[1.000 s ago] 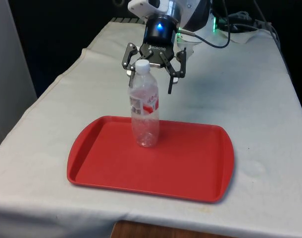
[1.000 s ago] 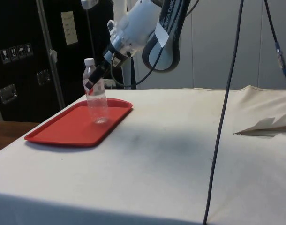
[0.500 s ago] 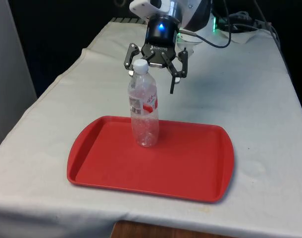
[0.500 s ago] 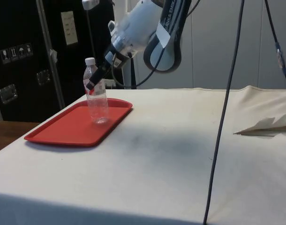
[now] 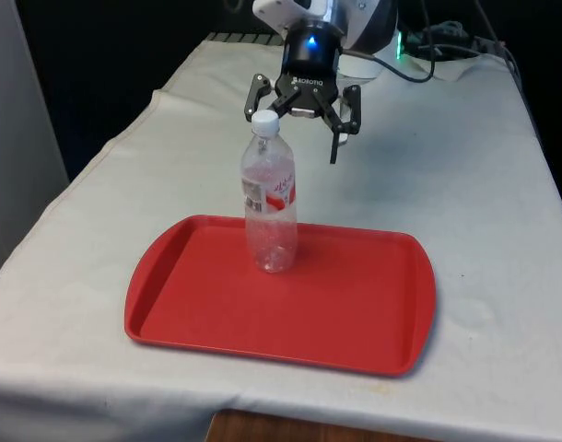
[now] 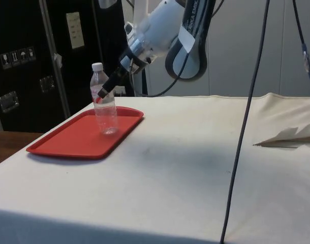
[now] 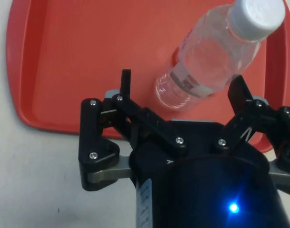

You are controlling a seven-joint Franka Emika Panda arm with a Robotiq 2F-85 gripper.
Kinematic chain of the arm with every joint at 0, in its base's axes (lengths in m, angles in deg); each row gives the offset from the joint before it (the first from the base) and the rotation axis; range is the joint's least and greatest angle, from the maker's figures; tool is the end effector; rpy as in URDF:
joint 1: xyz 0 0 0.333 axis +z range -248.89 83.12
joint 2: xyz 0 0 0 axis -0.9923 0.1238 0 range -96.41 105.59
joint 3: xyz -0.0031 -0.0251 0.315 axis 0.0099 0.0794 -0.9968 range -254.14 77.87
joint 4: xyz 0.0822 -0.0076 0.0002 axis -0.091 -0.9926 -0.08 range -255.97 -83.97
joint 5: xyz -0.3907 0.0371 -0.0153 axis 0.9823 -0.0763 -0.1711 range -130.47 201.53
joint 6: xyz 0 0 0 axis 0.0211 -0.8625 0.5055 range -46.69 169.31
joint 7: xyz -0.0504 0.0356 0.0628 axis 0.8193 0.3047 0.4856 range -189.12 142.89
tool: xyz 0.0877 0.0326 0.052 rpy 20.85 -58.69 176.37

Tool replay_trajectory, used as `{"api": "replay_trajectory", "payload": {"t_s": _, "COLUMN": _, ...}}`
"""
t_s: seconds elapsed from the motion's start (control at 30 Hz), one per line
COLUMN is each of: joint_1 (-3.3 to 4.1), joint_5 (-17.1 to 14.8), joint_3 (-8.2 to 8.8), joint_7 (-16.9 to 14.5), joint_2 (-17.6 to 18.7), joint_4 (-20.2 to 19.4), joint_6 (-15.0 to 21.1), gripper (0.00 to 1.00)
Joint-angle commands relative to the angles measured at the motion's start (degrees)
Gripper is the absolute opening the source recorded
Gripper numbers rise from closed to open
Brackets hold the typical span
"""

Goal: Place the bottle upright on the tray.

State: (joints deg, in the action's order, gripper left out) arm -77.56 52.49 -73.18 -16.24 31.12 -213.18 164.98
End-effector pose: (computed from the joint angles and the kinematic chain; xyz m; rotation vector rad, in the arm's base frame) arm 0.5582 -0.0506 0.2498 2.7641 0.1656 1.2893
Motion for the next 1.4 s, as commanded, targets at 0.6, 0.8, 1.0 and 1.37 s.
{"api": "replay_trajectory", "payload": {"t_s": 0.6, "joint_1": 0.4, "joint_5": -0.57, "joint_3": 0.57, "joint_7": -1.89, "joint_2": -2.75, "joint_4": -6.7, "joint_6": 5.5, "gripper": 1.0}}
{"api": "replay_trajectory", "payload": {"t_s": 0.8, "joint_1": 0.11, "joint_5": 0.0, "joint_3": 0.23, "joint_7": -1.6, "joint_2": -4.47, "joint_4": -8.25, "joint_6": 3.55, "gripper": 1.0}}
{"api": "replay_trajectory", "payload": {"t_s": 1.0, "joint_1": -0.52, "joint_5": 0.57, "joint_3": 0.06, "joint_7": -0.8, "joint_2": -6.02, "joint_4": -10.71, "joint_6": 4.76, "gripper": 1.0}}
{"api": "replay_trajectory", "payload": {"t_s": 1.37, "joint_1": -0.29, "joint_5": 0.11, "joint_3": 0.57, "joint_7": -0.29, "joint_2": -7.05, "joint_4": -11.8, "joint_6": 3.95, "gripper": 1.0}}
